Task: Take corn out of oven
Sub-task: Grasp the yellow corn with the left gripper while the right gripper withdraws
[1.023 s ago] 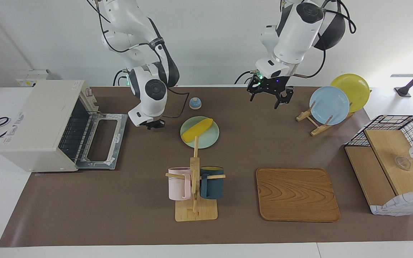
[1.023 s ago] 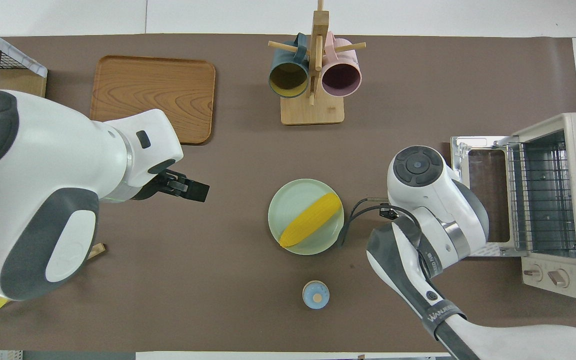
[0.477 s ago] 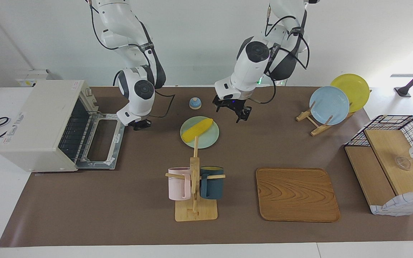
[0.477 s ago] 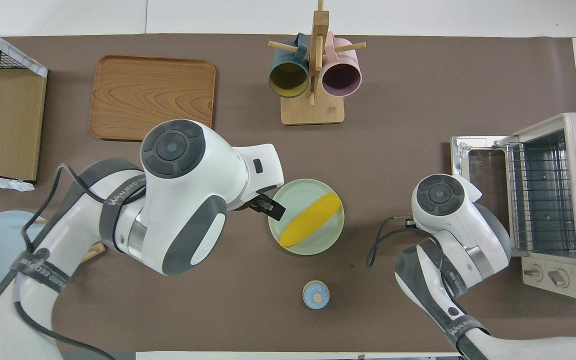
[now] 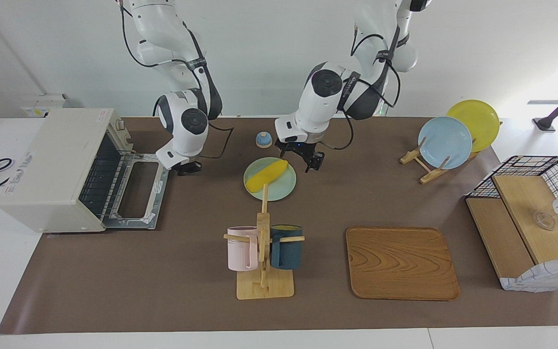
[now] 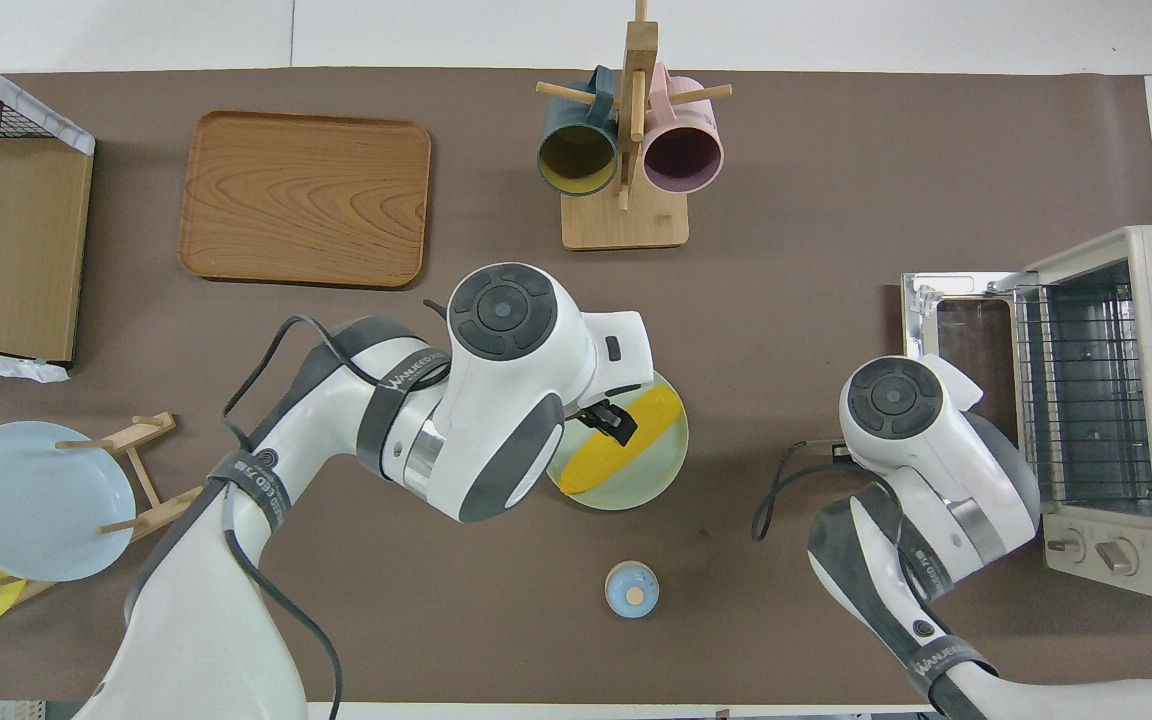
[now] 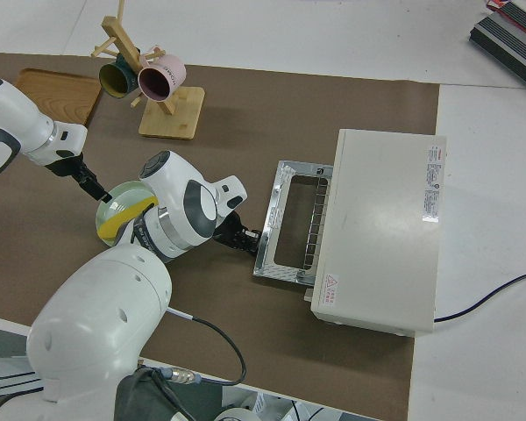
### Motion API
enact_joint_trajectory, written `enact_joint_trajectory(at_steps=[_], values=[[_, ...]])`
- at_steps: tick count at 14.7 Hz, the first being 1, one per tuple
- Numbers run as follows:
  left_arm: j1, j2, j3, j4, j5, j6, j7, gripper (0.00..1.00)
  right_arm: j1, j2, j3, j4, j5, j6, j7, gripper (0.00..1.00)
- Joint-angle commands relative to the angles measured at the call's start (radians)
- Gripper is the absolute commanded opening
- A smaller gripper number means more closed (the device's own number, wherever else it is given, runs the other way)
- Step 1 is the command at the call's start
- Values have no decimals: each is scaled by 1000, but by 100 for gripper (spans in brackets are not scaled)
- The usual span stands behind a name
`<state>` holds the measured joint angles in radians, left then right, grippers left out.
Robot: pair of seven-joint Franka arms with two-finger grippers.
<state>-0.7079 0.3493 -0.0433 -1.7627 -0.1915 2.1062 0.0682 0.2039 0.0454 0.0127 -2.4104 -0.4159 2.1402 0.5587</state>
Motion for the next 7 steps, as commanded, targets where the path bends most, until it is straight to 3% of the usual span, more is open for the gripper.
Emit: enact_joint_trajectory(at_steps=[1, 7], values=[[-38, 43, 17, 20, -9, 38, 83, 100, -23, -25, 10, -33, -49, 4, -23, 0], [-68, 71, 17, -18, -13, 150, 104, 100, -15, -22, 10, 14, -132, -95, -19, 0]])
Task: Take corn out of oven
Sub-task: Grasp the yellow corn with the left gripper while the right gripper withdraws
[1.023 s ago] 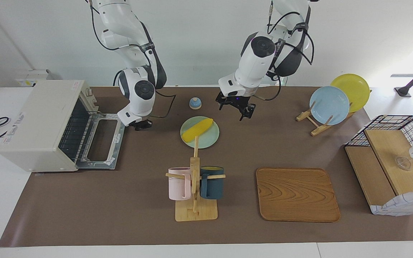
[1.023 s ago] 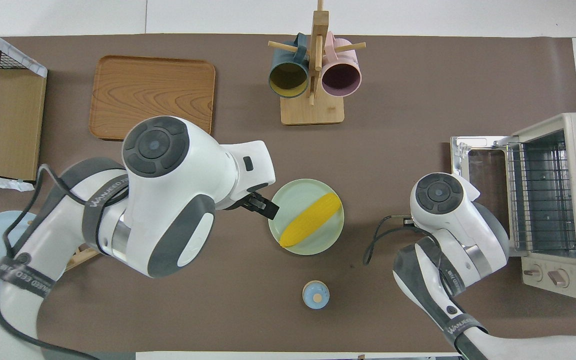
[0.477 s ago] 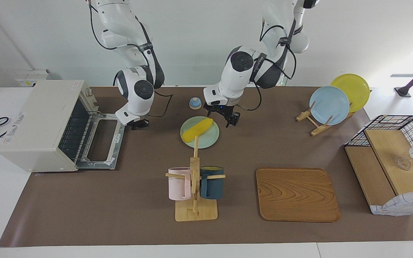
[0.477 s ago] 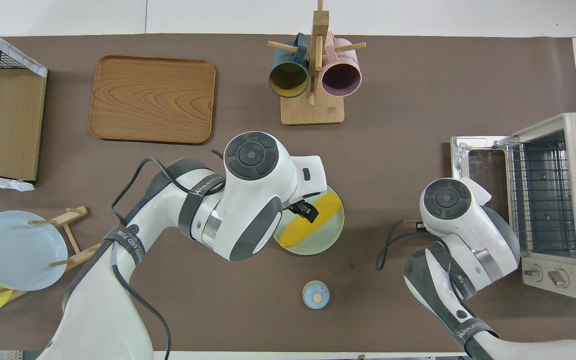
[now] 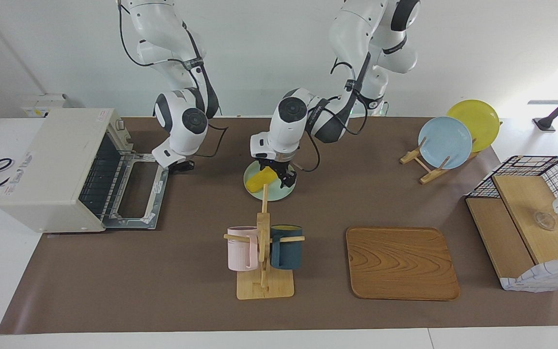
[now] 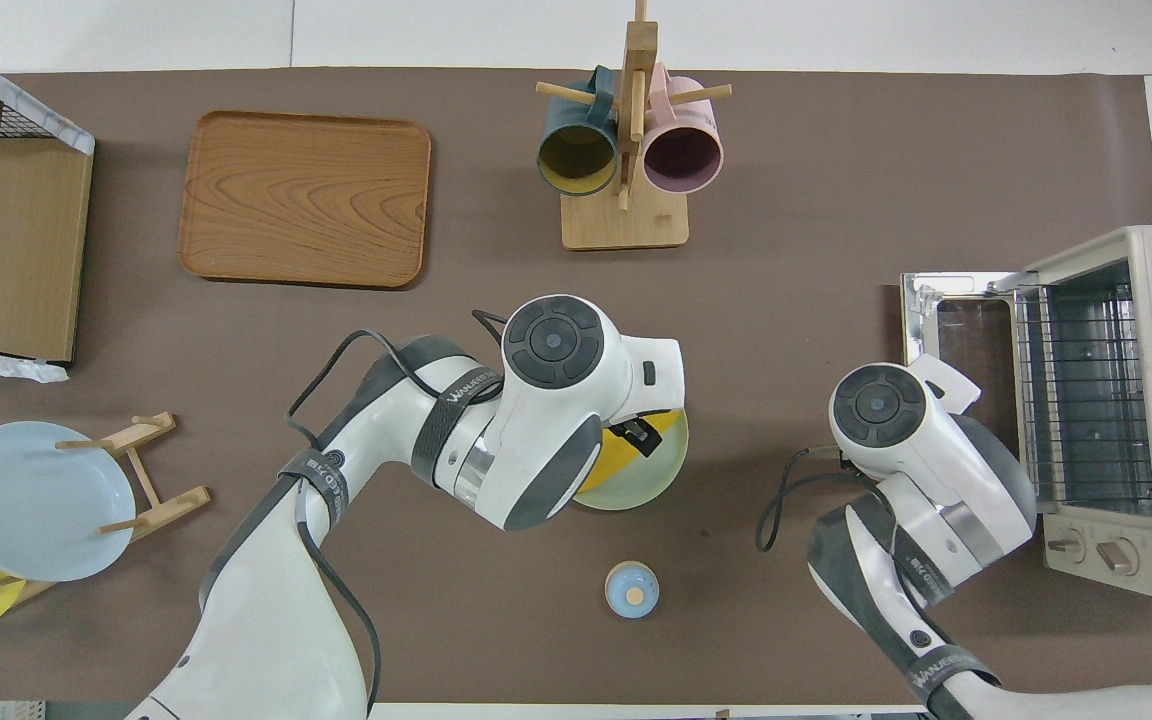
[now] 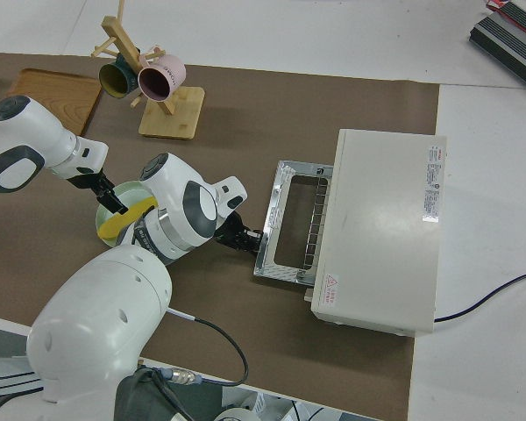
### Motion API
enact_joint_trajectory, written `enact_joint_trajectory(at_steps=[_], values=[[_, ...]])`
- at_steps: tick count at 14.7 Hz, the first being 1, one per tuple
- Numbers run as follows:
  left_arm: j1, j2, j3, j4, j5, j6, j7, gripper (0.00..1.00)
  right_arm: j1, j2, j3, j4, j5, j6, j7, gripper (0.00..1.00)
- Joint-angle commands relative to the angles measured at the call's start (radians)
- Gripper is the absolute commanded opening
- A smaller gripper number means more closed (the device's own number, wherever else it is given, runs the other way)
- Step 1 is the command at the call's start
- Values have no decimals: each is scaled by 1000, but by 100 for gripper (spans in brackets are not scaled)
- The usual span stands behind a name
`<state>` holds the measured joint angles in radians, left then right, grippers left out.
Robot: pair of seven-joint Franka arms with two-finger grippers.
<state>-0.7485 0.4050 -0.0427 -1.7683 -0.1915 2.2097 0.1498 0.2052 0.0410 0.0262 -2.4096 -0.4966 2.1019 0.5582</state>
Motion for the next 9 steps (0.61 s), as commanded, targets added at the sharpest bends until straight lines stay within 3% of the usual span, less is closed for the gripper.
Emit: enact_joint_trajectory(at_steps=[1, 5, 8, 9], values=[[-38, 26, 17, -17, -13, 67, 22, 100, -13, -15, -3, 39, -56, -90, -18, 0], [-60, 14, 17, -65, -11, 91, 56, 100, -12, -24, 1, 131, -97, -210, -50, 0], [-75, 9, 17, -85, -13, 108, 54, 100, -26, -30, 1, 234, -97, -324, -179, 0], [-75, 9, 17, -85, -13, 110, 54, 94, -27, -38, 0, 256, -96, -353, -219, 0]])
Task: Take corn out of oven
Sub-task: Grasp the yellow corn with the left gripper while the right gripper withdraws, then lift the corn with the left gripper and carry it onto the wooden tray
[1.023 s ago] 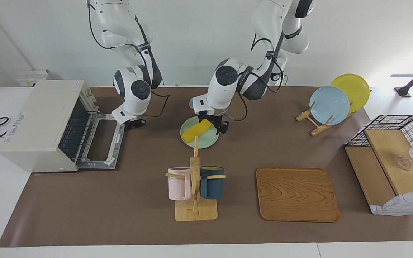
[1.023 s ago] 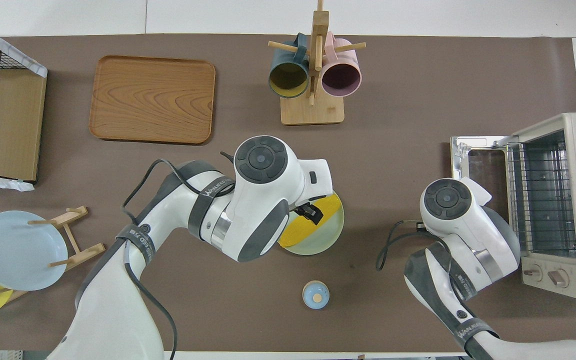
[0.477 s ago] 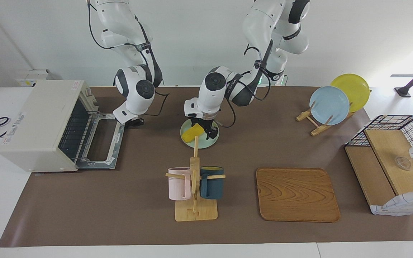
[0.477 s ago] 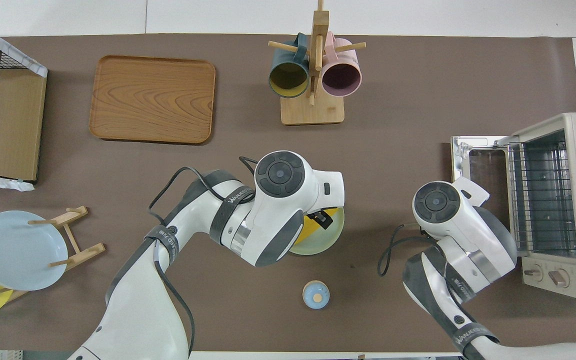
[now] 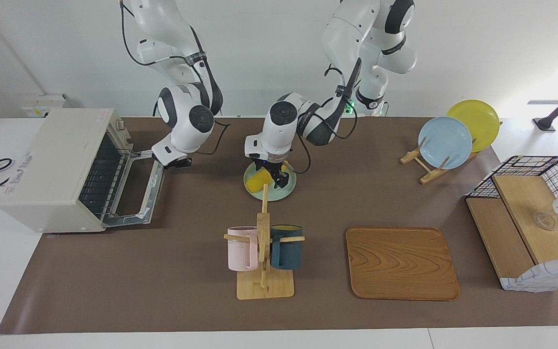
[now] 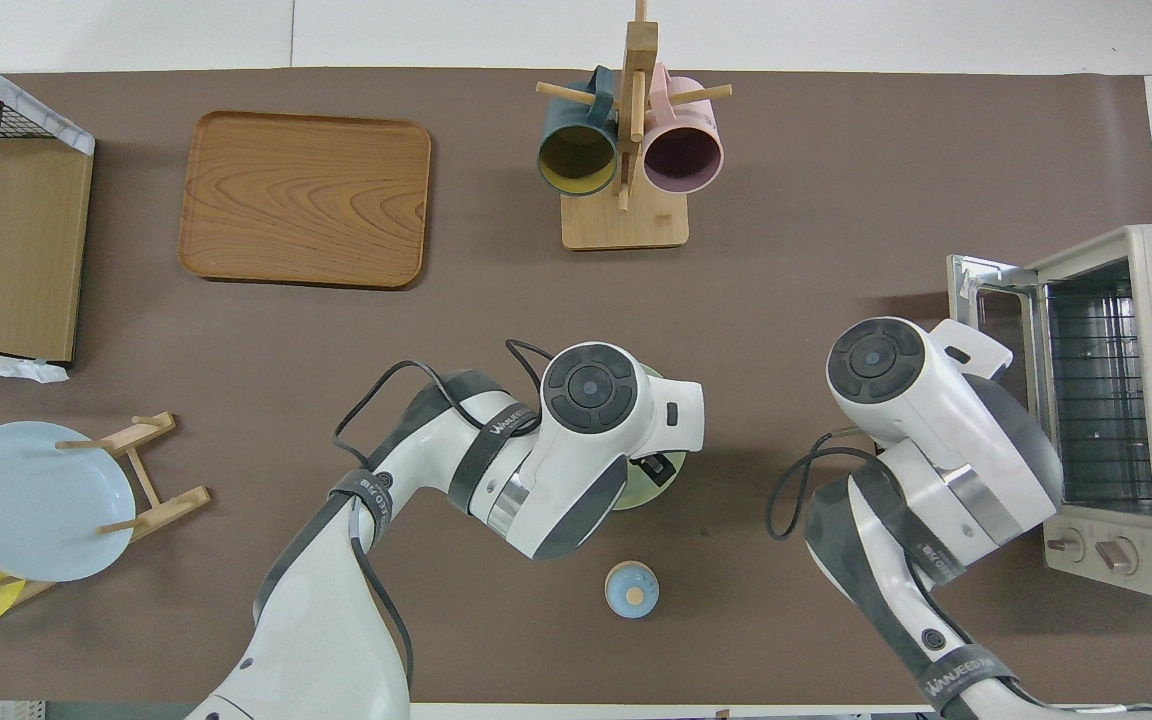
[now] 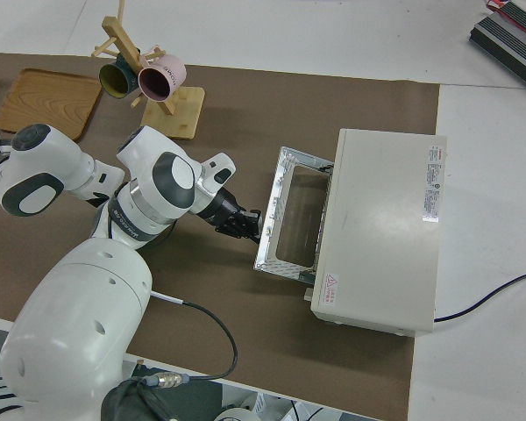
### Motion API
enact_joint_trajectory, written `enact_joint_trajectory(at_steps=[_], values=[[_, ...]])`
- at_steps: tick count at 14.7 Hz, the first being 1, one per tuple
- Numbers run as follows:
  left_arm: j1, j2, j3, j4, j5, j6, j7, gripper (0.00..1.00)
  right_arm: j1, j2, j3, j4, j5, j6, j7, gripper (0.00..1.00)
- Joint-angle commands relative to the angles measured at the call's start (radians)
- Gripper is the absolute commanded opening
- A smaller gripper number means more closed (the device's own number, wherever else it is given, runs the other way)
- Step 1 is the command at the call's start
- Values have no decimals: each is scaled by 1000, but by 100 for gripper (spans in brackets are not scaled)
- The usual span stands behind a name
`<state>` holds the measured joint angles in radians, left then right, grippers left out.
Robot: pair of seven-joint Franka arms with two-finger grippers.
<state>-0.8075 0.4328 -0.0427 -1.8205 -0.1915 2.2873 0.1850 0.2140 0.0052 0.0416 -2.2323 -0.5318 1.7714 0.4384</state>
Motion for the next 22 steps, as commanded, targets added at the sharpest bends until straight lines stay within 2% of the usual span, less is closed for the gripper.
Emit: enact_joint_trajectory(at_steps=[1, 3, 4, 5, 7, 8, 11, 14, 16, 19, 22], values=[[-15, -19, 17, -37, -13, 32, 19, 71, -38, -11, -20, 91, -60, -45, -133, 0], [-9, -22, 17, -34, -16, 23, 18, 38, -62, -40, -23, 97, -60, -64, -191, 0], [-9, -23, 17, -34, -17, 18, 13, 28, -89, -56, -22, 99, -60, -64, -228, 0], [-7, -23, 15, -34, -20, 17, 7, 13, -105, -65, -22, 99, -60, -66, -265, 0], [-9, -23, 17, -26, -69, 5, 2, 3, -152, -89, -22, 97, -59, -66, -328, 0], [-9, -25, 17, -25, -72, -3, -1, 0, -171, -91, -22, 97, -59, -64, -360, 0], [19, -64, 17, -23, -111, -46, -10, 0, -199, -103, -22, 95, -45, -66, -385, 0], [98, -176, 17, -25, -134, -176, -15, 0, -228, -111, -22, 94, -31, -69, -440, 0], [166, -223, 23, -22, -135, -232, -51, 0, -264, -114, -22, 94, -27, -69, -493, 0], [302, -220, 29, -2, -135, -262, -85, 0, -312, -123, -22, 94, 15, -63, -555, 0], [430, -204, 32, 61, -122, -308, -87, 0, -311, -136, -20, 99, 71, -59, -555, 0]])
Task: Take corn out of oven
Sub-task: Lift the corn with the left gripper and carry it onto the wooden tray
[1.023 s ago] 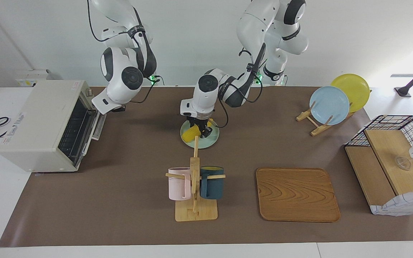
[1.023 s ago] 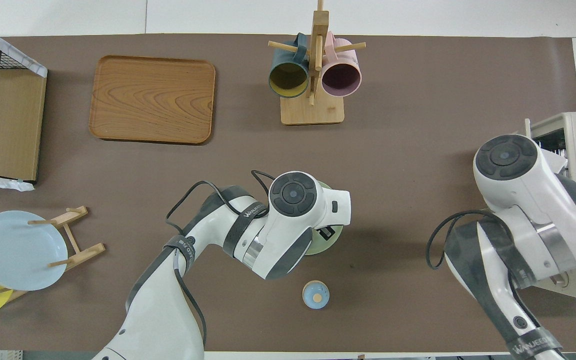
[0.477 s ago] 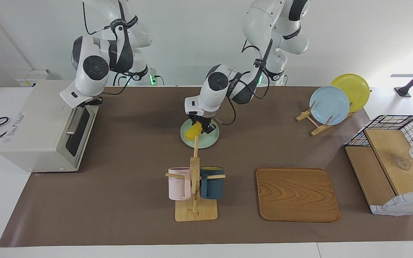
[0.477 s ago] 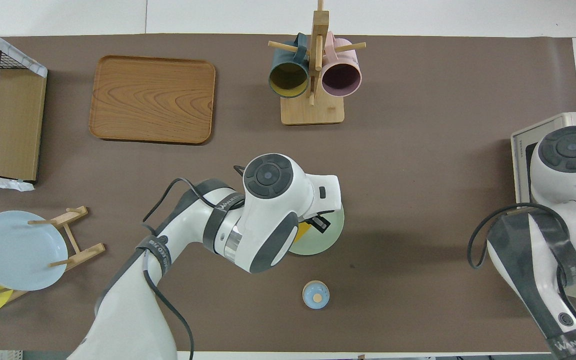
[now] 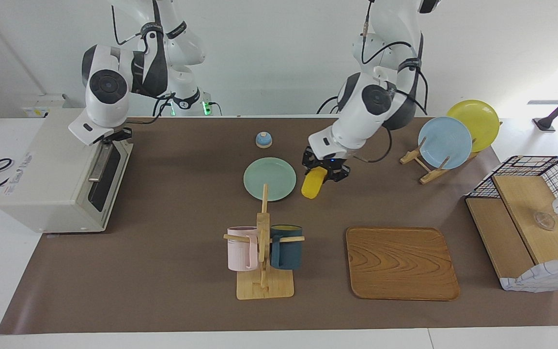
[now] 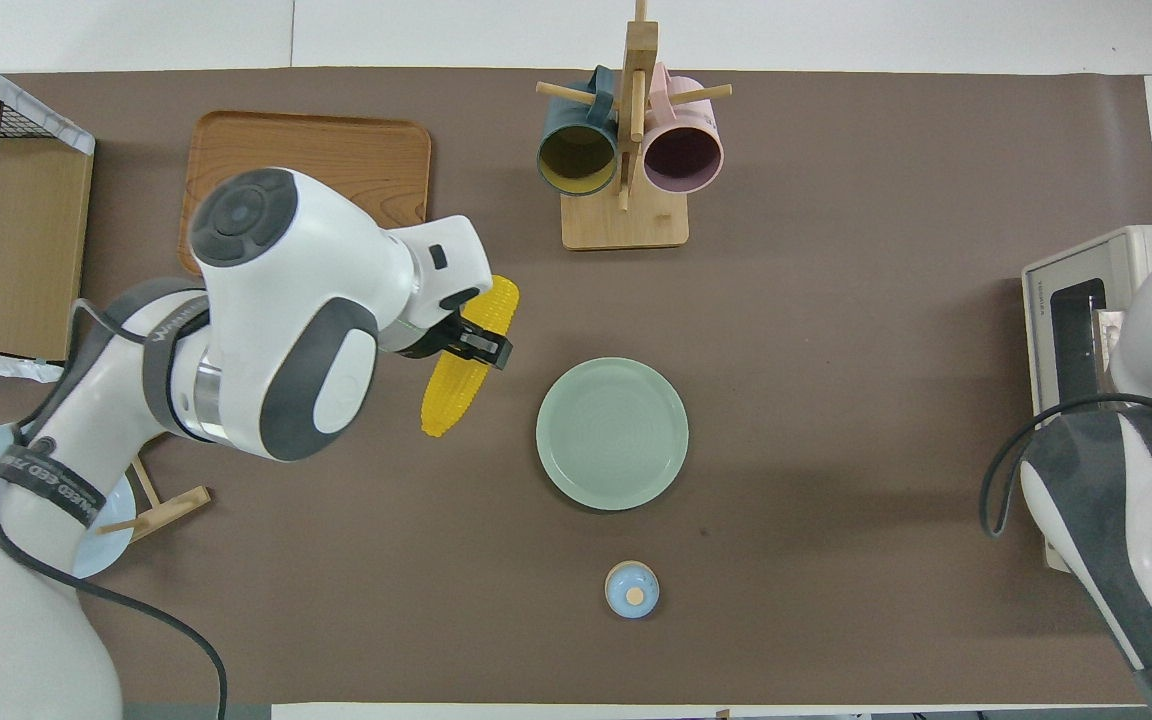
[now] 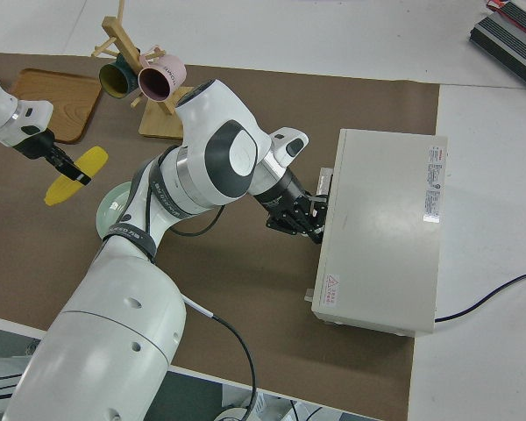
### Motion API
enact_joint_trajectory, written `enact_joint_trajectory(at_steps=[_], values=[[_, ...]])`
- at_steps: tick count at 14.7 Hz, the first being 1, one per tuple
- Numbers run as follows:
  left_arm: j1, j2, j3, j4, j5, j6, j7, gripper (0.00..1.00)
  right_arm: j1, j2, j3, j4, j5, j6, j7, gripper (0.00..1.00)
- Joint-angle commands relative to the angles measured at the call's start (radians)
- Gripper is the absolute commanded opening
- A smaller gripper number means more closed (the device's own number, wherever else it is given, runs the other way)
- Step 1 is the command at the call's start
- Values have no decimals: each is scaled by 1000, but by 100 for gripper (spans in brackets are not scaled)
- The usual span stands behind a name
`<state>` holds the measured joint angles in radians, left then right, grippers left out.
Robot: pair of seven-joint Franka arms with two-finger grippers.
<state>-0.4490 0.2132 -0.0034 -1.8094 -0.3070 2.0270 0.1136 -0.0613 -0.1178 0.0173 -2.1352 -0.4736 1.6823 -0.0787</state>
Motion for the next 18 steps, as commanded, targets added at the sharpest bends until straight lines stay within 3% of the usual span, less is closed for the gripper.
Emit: enact_joint_trajectory(at_steps=[1, 3, 5, 9, 13, 15, 16, 17, 18], values=[[123, 40, -4, 77, 17, -54, -15, 0, -29, -20, 4, 4, 27, 28, -38, 0], [174, 86, -6, 140, 83, -57, -15, 0, -25, -25, 9, 29, 58, 17, -38, 0], [181, 184, 22, 230, 89, -56, -15, 0, -22, -23, 15, 67, 88, -9, -39, 0], [182, 417, 132, 546, 82, -142, -15, 0, 18, -14, 16, 153, 134, -59, -39, 0], [211, 501, 154, 567, 75, -16, -15, 0, 24, 39, 32, 262, 307, -64, -39, 0], [224, 505, 158, 558, 63, 6, -15, 0, 60, 58, 38, 302, 390, -64, -30, 1], [222, 505, 160, 553, 43, 18, -34, 0, 67, 69, 39, 326, 424, -68, -21, 25], [220, 503, 160, 530, 37, 56, -72, 0, 77, 75, 39, 340, 455, -65, -16, 73], [216, 499, 160, 491, 39, 123, -93, 0, 84, 78, 39, 353, 469, -65, -15, 100]])
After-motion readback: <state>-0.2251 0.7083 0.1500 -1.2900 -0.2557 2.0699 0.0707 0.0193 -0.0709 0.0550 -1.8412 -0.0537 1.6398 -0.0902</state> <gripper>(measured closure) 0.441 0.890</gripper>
